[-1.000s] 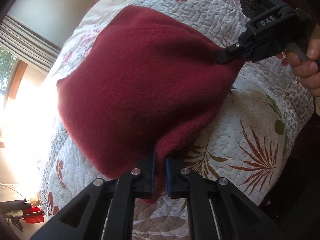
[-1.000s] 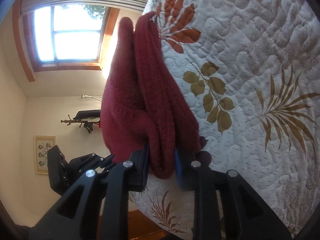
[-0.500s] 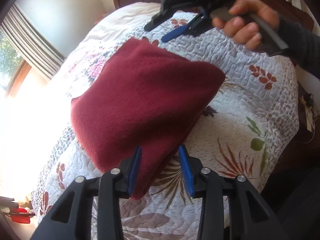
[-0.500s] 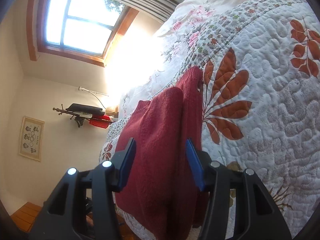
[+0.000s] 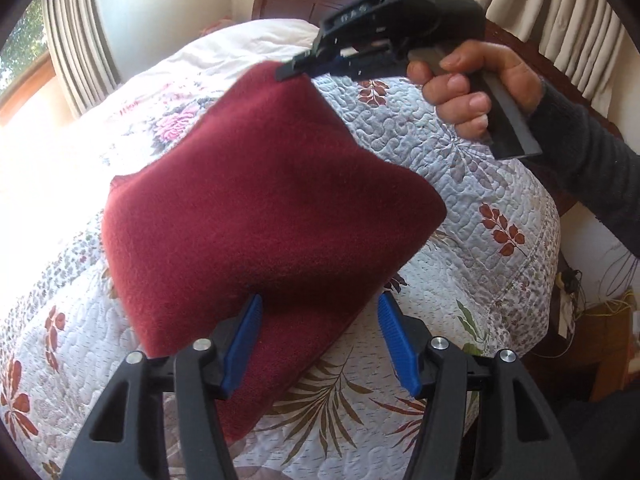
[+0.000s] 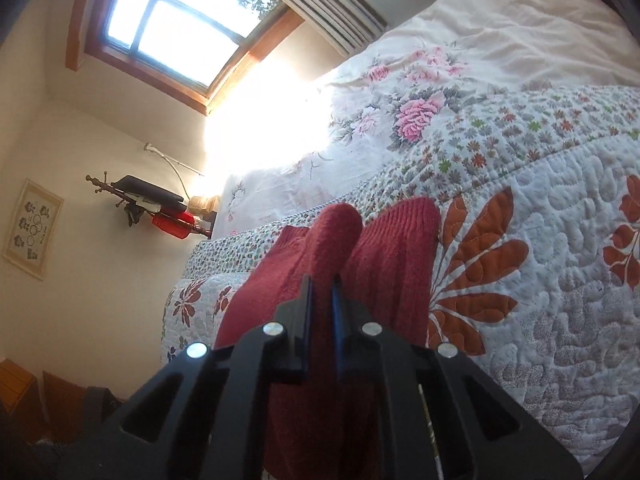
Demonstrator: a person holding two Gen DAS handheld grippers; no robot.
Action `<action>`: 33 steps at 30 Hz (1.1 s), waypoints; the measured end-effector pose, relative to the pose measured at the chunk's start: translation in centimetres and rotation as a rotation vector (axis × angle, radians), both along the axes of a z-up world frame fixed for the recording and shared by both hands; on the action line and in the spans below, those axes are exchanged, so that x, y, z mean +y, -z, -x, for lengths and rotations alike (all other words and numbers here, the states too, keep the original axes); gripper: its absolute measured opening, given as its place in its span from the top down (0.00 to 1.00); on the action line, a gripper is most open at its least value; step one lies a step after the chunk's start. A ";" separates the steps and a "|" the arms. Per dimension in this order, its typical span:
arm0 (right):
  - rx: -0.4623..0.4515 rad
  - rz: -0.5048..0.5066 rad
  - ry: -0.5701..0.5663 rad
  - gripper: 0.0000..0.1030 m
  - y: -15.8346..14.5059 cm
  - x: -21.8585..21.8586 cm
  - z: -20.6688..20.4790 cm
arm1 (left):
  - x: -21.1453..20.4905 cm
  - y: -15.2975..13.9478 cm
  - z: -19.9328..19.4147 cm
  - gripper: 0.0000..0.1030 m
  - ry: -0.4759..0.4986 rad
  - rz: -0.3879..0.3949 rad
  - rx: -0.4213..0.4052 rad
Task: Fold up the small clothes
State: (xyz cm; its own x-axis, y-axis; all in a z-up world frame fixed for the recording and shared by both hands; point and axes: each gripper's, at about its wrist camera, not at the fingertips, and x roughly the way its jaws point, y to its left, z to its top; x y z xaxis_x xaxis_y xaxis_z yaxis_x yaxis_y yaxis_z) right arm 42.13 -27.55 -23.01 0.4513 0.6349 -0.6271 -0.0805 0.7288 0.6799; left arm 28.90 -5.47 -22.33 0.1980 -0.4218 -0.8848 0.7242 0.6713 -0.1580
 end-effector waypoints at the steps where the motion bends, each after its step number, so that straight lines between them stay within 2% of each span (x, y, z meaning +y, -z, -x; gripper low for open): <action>1: -0.018 0.002 0.007 0.93 -0.5 -0.2 -0.2 | 0.1 0.3 -0.1 0.42 -0.007 0.005 0.010; 3: -0.022 0.012 0.037 0.93 0.1 -0.6 -1.0 | 0.2 1.0 -0.2 0.42 -0.016 -0.005 0.016; 4: 0.004 0.025 0.057 0.93 1.5 -1.0 -1.4 | 0.1 1.3 -0.2 0.42 -0.017 -0.010 0.015; 6: 0.108 0.064 0.088 0.93 6.3 -1.5 -2.3 | 0.2 1.3 -0.2 0.42 -0.023 0.006 0.039; 8: 0.185 0.033 0.122 0.93 10.2 -1.9 -2.3 | 0.2 0.9 -0.2 0.42 -0.016 0.033 0.075; 11: 0.164 -0.043 0.170 0.87 9.8 -2.9 -1.3 | 1.0 -1.7 -0.7 0.41 -0.013 0.092 0.090; 12: 0.149 -0.064 0.175 0.79 8.9 -3.2 -0.7 | 1.5 -2.7 -1.2 0.41 -0.024 0.124 0.090; 14: 0.125 -0.092 0.176 0.74 7.1 -3.7 0.9 | 2.9 -4.3 -2.8 0.34 -0.073 0.193 0.089; 15: 0.123 -0.107 0.165 0.68 6.4 -3.8 2.1 | 3.7 -4.8 -3.8 0.33 -0.105 0.230 0.099; 17: 0.117 -0.124 0.120 0.65 5.4 -3.4 4.5 | 5.0 -5.1 -6.0 0.33 -0.177 0.309 0.137; 19: 0.134 -0.131 0.082 0.55 5.1 -2.7 6.8 | 5.9 -4.6 -7.9 0.33 -0.224 0.393 0.198; 20: 0.154 -0.132 0.065 0.47 5.4 -2.2 7.6 | 6.2 -4.2 -8.7 0.33 -0.243 0.421 0.222; 21: 0.176 -0.127 0.043 0.44 5.9 -1.6 8.1 | 6.3 -3.6 -9.4 0.33 -0.253 0.441 0.248; 22: 0.195 -0.113 0.023 0.47 6.5 -0.9 8.6 | 6.3 -2.8 -10.0 0.33 -0.263 0.451 0.275; 23: 0.220 -0.087 0.014 0.61 7.4 -0.4 8.8 | 6.2 -1.9 -10.5 0.33 -0.274 0.452 0.305; 24: 0.245 -0.086 0.007 0.80 8.3 -0.2 9.0 | 6.0 -0.8 -10.8 0.33 -0.283 0.448 0.338; 27: 0.281 -0.100 0.045 0.84 10.5 -1.2 10.1 | 5.8 1.9 -11.1 0.33 -0.305 0.425 0.396; 29: 0.310 -0.161 0.060 0.84 11.7 -1.7 10.9 | 5.6 2.0 -10.6 0.33 -0.318 0.438 0.404; 30: 0.293 -0.166 0.047 0.83 11.2 -1.4 11.2 | 5.7 1.6 -10.3 0.33 -0.326 0.438 0.399; 33: 0.219 -0.205 0.032 0.72 8.0 -1.7 12.2 | 6.6 -0.5 -9.2 0.32 -0.338 0.450 0.348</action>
State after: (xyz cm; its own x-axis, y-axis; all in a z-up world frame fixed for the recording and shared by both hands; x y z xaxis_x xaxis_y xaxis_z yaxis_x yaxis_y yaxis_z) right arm 29.92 -29.27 -30.97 0.3408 0.7461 -0.5719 0.1049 0.5744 0.8118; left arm 38.14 1.12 -21.87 0.1188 -0.7301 -0.6729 0.3413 0.6665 -0.6628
